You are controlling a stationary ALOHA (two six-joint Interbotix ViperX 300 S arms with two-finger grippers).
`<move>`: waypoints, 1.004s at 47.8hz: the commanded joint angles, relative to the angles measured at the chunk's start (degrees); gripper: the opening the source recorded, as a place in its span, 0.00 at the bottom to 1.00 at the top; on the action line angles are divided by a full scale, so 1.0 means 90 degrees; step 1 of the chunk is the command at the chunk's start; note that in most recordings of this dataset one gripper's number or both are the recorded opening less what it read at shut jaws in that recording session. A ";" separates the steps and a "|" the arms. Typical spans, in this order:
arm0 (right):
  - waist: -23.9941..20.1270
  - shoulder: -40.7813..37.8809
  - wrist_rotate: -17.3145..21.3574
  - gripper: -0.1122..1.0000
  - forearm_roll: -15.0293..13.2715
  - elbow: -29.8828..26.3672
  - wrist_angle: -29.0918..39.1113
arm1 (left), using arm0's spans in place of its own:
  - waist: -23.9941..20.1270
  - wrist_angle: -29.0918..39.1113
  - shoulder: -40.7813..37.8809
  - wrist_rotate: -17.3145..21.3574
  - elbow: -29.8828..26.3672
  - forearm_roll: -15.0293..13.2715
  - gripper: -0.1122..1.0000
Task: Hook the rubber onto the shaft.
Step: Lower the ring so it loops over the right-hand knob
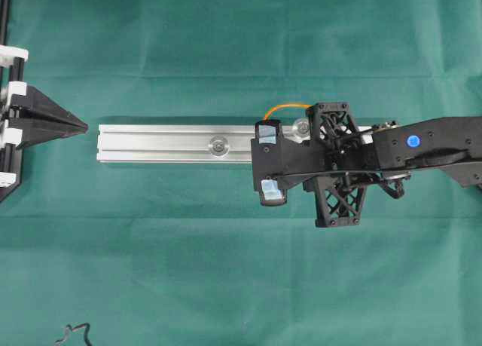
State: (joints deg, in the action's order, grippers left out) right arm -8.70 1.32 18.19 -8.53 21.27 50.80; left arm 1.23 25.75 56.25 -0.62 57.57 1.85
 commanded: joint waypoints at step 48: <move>-0.0400 0.0068 0.0010 0.16 0.0078 -0.0244 0.0068 | 0.0010 -0.0029 -0.0049 0.0000 -0.0205 0.0020 0.10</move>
State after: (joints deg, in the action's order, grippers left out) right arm -11.78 1.32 18.19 -8.00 20.57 51.59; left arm 1.23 25.75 56.25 -0.62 57.57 1.85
